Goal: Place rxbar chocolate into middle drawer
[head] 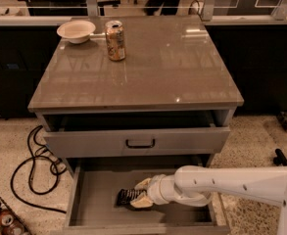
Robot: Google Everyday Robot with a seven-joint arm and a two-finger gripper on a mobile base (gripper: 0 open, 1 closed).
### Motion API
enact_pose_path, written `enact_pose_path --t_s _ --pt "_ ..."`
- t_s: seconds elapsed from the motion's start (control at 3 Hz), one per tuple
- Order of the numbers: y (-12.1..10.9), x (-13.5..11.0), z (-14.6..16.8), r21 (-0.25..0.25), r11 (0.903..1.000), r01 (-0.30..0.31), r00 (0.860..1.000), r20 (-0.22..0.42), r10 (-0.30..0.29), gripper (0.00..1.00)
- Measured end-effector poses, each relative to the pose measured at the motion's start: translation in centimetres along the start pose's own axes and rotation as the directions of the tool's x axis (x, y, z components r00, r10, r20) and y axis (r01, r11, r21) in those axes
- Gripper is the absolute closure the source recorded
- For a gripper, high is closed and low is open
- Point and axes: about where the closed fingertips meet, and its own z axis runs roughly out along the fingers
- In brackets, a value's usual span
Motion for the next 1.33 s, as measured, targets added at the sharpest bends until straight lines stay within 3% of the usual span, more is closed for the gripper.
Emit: enact_pose_path --t_s 1.33 --pt "0.54 -0.38 0.64 -0.017 0.9998 0.007 1.0 0.003 -0.007 0.0"
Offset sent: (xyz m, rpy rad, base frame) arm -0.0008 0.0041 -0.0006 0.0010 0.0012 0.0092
